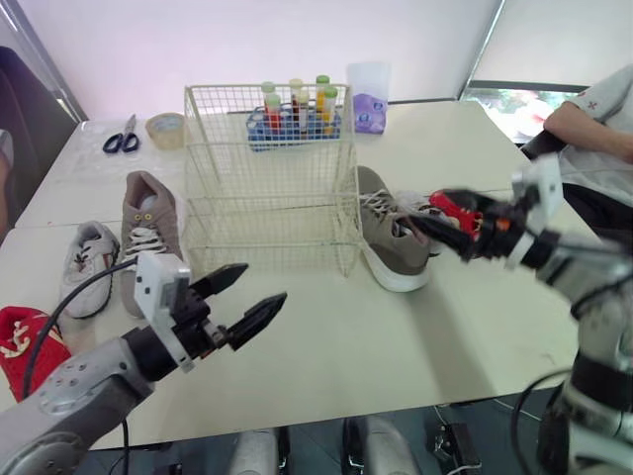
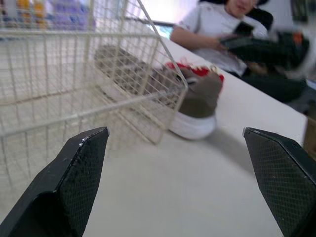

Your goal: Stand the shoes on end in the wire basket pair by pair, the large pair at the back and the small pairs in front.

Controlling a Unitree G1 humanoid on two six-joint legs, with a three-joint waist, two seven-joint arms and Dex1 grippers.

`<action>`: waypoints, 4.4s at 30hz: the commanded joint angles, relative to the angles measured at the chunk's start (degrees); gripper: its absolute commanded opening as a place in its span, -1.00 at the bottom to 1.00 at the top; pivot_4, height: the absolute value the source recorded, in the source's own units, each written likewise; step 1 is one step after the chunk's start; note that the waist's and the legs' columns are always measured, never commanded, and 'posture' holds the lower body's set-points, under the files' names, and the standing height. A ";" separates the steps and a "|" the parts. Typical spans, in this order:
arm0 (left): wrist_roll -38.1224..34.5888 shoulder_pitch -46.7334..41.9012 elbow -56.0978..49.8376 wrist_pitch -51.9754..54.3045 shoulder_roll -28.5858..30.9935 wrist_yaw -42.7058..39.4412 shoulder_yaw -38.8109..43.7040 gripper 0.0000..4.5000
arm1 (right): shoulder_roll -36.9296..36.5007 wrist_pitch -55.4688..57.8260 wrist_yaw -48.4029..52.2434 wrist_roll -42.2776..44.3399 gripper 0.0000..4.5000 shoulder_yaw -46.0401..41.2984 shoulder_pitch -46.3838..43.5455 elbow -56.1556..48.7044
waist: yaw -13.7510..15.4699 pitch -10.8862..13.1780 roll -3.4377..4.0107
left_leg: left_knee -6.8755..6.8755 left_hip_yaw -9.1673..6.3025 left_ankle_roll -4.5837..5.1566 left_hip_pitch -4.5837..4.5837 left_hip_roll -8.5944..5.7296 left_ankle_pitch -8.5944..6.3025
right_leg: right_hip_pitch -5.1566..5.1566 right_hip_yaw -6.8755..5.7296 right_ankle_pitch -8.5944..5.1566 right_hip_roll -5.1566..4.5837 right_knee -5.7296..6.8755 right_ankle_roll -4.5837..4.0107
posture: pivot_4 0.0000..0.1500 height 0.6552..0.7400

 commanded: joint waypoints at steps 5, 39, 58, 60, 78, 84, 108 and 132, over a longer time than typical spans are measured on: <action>15.68 1.33 -1.57 -3.06 -7.96 5.71 -12.15 1.00 | 8.01 -10.19 -13.90 -4.36 0.99 3.18 10.20 -9.08 | 0.04 -0.02 0.05 | 0.01 -0.05 -0.14 0.31 0.04 -0.07 | 0.25 -0.04 -0.07 0.06 -0.07 0.05 | 1.00 1.00; 24.64 4.48 2.41 -5.47 -12.00 -2.03 -11.10 1.00 | 9.21 -33.10 -15.61 -9.66 -0.52 18.89 3.63 21.38 | -1.13 -0.10 -0.06 | -0.01 -0.07 -0.03 0.19 0.11 -0.01 | 0.13 -0.13 -0.08 0.06 -0.14 0.05 | 1.00 1.00; 3.18 4.95 4.67 -0.12 -7.84 -4.38 -2.65 1.00 | 2.85 -21.88 -20.45 4.33 -0.52 8.00 -14.72 11.90 | 0.15 0.20 0.32 | -0.06 0.19 0.15 -0.52 0.21 -0.05 | -0.58 -0.22 0.20 0.21 -0.13 0.36 | 1.00 1.00; 2.87 5.31 4.60 -0.32 -8.11 -3.94 -2.30 1.00 | 3.35 -22.10 -20.79 4.24 -0.52 8.34 -13.28 11.32 | 0.14 0.23 0.36 | -0.04 0.23 0.15 -0.52 0.21 -0.05 | -0.61 -0.20 0.21 0.19 -0.11 0.34 | 1.00 1.00; 4.75 4.85 5.18 -0.37 -8.60 -2.63 -3.21 1.00 | 5.67 -36.73 -18.52 -10.04 0.81 20.50 10.47 14.81 | -0.89 0.16 0.26 | 0.15 0.30 0.13 -0.26 0.25 0.03 | -0.42 -0.08 0.24 0.23 -0.11 0.15 | 1.00 1.00; 6.27 5.46 5.28 -0.19 -8.97 -2.66 -4.07 1.00 | 5.19 -37.51 -15.84 -9.93 0.98 21.02 13.29 15.97 | -1.11 0.15 0.27 | 0.14 0.29 0.12 -0.27 0.28 0.03 | -0.40 -0.09 0.24 0.21 -0.12 0.14 | 1.00 1.00; 6.46 4.54 5.22 0.47 -9.37 -0.98 -5.63 1.00 | 7.37 -37.92 -14.20 -7.67 0.24 20.12 6.47 20.23 | -1.15 0.15 0.25 | 0.13 0.31 0.12 -0.34 0.33 0.04 | -0.51 -0.06 0.35 0.31 -0.11 -0.03 | 1.00 1.00; -28.33 -14.12 17.03 5.89 14.93 -3.37 13.59 1.00 | -7.82 -20.17 -17.05 9.26 -0.91 0.94 -17.84 10.24 | -0.75 0.23 0.28 | -0.06 0.38 0.07 -0.44 0.44 0.08 | -0.65 0.01 0.43 0.49 -0.13 0.27 | 1.00 1.00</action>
